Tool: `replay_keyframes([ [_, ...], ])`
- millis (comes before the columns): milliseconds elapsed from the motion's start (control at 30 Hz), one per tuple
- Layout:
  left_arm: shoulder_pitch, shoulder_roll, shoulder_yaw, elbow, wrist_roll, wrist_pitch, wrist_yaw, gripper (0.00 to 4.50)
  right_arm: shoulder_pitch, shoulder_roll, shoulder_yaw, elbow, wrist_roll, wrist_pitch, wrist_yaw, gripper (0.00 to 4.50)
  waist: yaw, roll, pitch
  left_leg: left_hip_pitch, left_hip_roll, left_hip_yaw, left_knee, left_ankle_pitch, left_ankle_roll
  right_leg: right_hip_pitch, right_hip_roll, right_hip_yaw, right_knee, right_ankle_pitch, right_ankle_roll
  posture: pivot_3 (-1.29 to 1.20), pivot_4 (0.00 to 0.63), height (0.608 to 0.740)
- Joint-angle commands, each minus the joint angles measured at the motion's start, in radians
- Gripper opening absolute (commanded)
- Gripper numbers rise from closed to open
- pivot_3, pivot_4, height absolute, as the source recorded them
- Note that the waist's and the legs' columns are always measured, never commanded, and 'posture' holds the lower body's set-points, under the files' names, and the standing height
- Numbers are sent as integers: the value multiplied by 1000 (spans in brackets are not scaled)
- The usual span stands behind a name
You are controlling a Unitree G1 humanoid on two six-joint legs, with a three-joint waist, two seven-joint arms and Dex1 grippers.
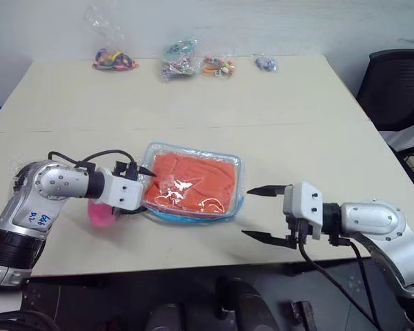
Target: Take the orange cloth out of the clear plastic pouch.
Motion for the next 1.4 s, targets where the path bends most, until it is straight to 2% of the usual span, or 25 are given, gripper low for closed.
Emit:
replay_keyframes([
  [33, -5, 15, 28, 5, -20, -3, -7, 4283, 2, -11, -7, -26, -15, -36, 0, 4500, 0, 0, 0, 0, 0, 0, 0, 0, 0, 0, 0, 0, 0, 0, 0, 0, 150, 740],
  [100, -2, 11, 31, 4, -29, 21, -9, 3872, -1, -8, -6, -26, -15, -36, 0, 4500, 1, 0, 0, 0, 0, 0, 0, 0, 0, 0, 0, 0, 0, 0, 0, 0, 150, 740],
  [300, 10, -4, 34, -26, -66, 66, -16, 2090, -6, -8, -1, -19, -25, -43, 4, 4500, 1, 0, 0, 0, 0, 0, 0, 0, 0, 0, 0, 0, 0, 0, 0, 0, 150, 740],
  [500, 46, 5, 53, -105, -191, 212, -85, 194, 3, -13, 8, -8, -48, -64, 10, 4500, 0, 0, 0, 0, 0, 0, 0, 0, 0, 0, 0, 0, 0, 0, 0, 0, 150, 740],
  [533, 55, 12, 53, -121, -203, 233, -97, 20, 2, -12, 8, -8, -49, -65, 11, 4500, 0, 0, 0, 0, 0, 0, 0, 0, 0, 0, 0, 0, 0, 0, 0, 0, 150, 740],
  [1000, 34, -27, 63, -184, -221, 419, -69, 20, -2, -9, 12, -8, -69, -68, 10, 4500, 1, 0, 0, 0, -1, -1, 0, 0, 0, 0, 0, 0, 0, 0, 0, 0, 150, 740],
  [1233, 57, 12, 21, -146, -84, 227, -65, 20, 1, -9, 9, -13, -68, -65, 3, 4500, 1, 0, 0, 0, -1, 0, 0, 0, -1, 0, 0, 0, 0, 0, 0, 0, 150, 740],
  [1400, 43, 13, 27, -117, -74, 181, -64, 20, -3, -7, 11, -9, -70, -66, 1, 4500, 0, 0, 0, 0, -1, 0, 0, 0, -1, 0, 0, 0, 0, 0, 0, 0, 150, 740],
])
